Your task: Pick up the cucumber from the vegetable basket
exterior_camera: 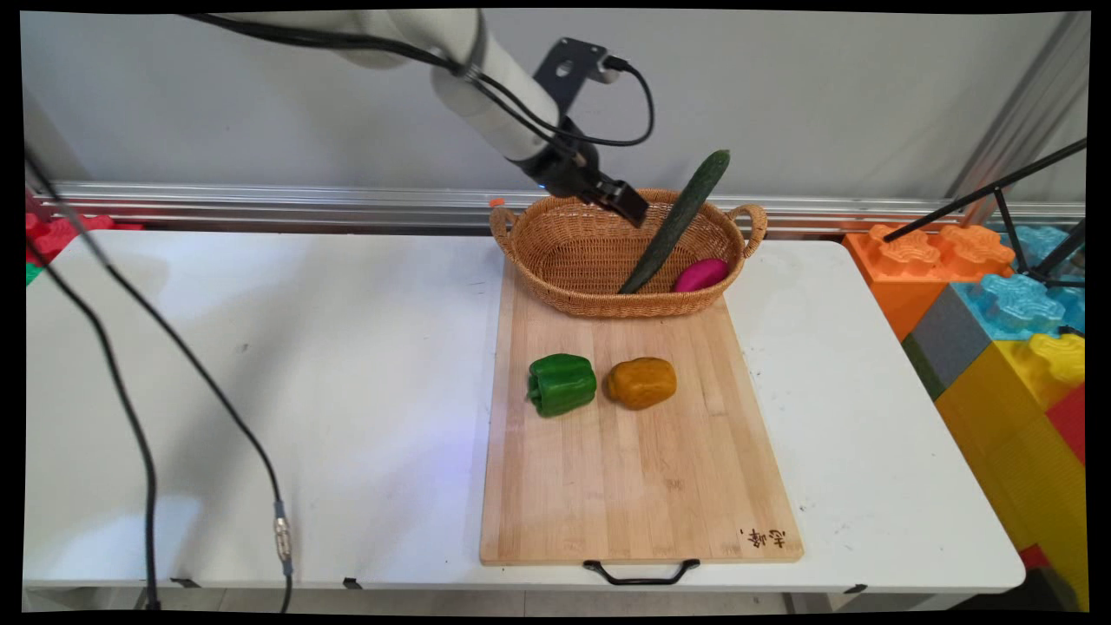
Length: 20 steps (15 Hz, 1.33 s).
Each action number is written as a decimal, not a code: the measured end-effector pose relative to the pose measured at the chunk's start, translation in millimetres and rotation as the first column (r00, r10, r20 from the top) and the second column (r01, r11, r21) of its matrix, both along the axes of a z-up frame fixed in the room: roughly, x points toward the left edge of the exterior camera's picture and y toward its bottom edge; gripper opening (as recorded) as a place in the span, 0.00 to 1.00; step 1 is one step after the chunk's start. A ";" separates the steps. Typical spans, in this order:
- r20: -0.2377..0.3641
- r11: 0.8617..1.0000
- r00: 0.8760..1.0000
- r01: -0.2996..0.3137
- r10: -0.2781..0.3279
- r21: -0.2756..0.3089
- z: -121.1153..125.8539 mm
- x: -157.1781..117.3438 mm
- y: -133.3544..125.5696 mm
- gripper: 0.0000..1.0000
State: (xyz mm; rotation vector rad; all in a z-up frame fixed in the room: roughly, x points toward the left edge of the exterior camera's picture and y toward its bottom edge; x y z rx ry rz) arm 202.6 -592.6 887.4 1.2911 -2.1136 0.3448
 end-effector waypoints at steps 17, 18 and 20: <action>-0.105 0.992 0.988 -0.122 0.118 -0.040 -90.2 -64.7 -93.3 1.00; -0.105 0.991 0.987 -0.125 0.120 -0.041 -92.5 -65.8 -95.5 1.00; -0.102 0.991 0.988 -0.124 0.119 -0.043 -98.0 -68.4 -99.2 1.00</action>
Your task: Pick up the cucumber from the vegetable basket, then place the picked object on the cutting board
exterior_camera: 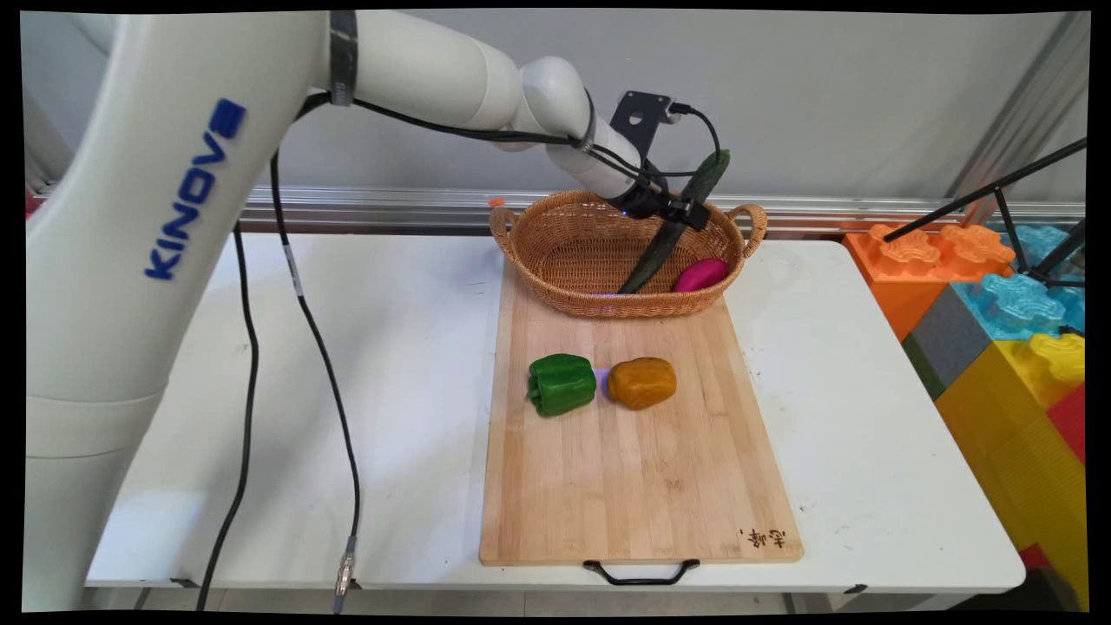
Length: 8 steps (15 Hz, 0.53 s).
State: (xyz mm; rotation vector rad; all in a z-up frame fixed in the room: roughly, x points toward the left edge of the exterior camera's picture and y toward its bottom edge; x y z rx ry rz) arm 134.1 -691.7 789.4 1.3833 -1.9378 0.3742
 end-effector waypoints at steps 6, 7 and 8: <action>0.020 1.000 1.000 0.013 -0.013 0.000 -9.8 -3.6 -3.7 0.00; 0.022 1.000 1.000 0.015 -0.015 0.000 -10.2 -3.6 -3.7 0.00; 0.025 1.000 1.000 0.017 -0.017 0.000 -10.6 -3.7 -3.6 0.00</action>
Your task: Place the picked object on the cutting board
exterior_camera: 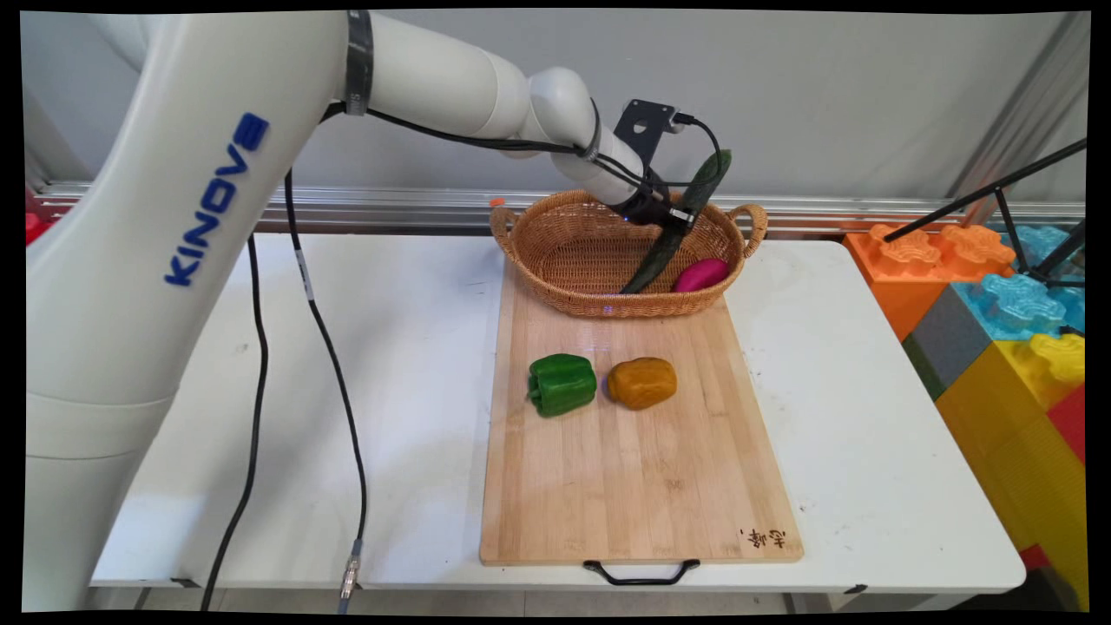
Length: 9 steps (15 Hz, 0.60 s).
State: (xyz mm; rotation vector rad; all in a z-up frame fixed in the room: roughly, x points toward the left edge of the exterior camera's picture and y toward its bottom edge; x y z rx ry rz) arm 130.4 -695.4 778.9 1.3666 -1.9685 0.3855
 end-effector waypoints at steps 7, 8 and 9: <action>0.032 0.997 0.999 0.016 -0.014 -0.074 20.6 3.6 3.1 0.00; 0.035 0.996 0.999 0.020 -0.017 -0.092 28.7 3.2 5.9 0.00; 0.038 0.994 0.999 0.025 -0.021 -0.107 36.8 2.1 9.2 0.00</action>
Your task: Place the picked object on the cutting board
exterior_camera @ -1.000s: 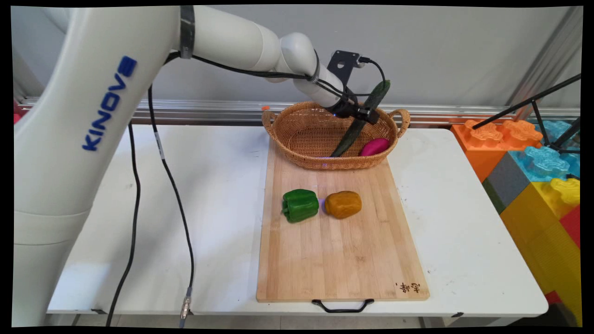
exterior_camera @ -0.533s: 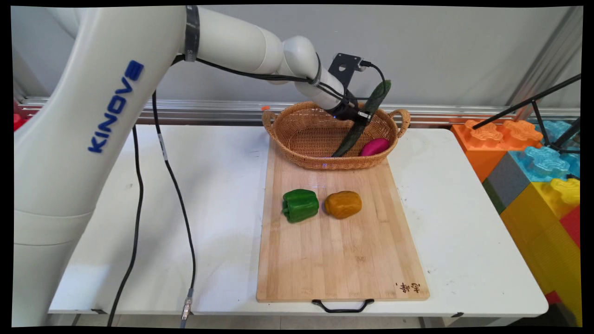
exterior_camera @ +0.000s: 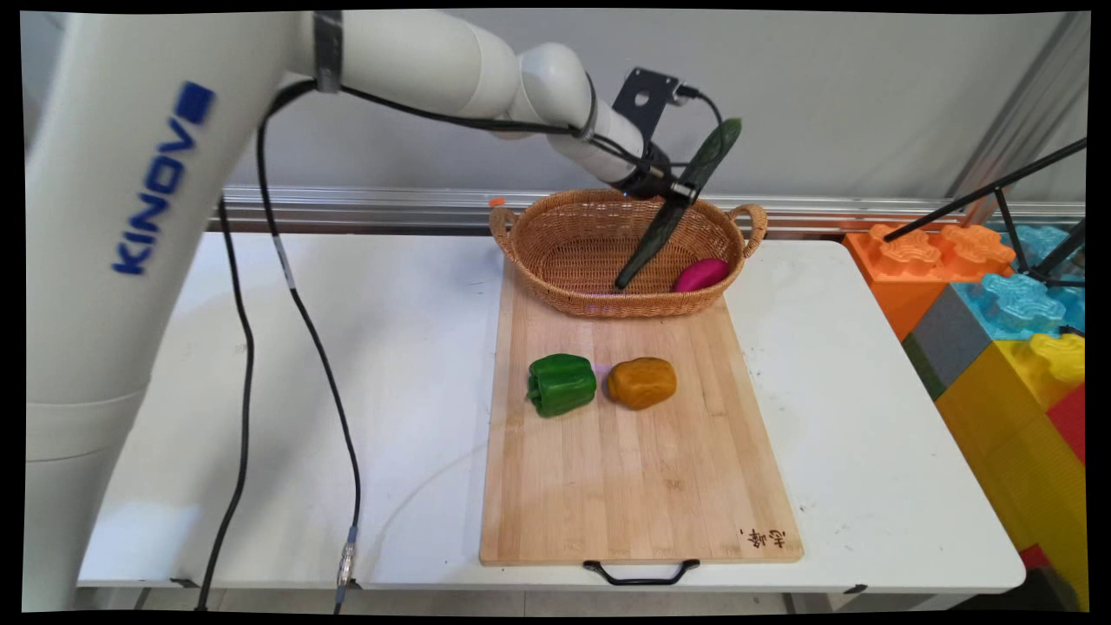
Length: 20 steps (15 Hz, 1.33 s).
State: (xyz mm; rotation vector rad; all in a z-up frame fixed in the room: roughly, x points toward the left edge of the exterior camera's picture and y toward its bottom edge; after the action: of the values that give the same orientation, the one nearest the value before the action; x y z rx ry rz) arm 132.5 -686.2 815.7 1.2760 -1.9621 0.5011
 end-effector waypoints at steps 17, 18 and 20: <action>-0.038 0.865 0.870 0.494 -0.492 0.091 133.3 -57.3 176.9 0.00; -0.032 0.851 0.857 0.514 -0.514 0.110 131.5 -55.9 184.7 0.00; -0.016 0.816 0.828 0.556 -0.561 0.157 123.3 -51.4 202.0 0.00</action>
State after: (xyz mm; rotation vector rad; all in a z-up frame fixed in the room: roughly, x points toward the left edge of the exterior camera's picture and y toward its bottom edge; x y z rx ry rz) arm 81.1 -484.2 939.0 0.7100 -2.3084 0.0700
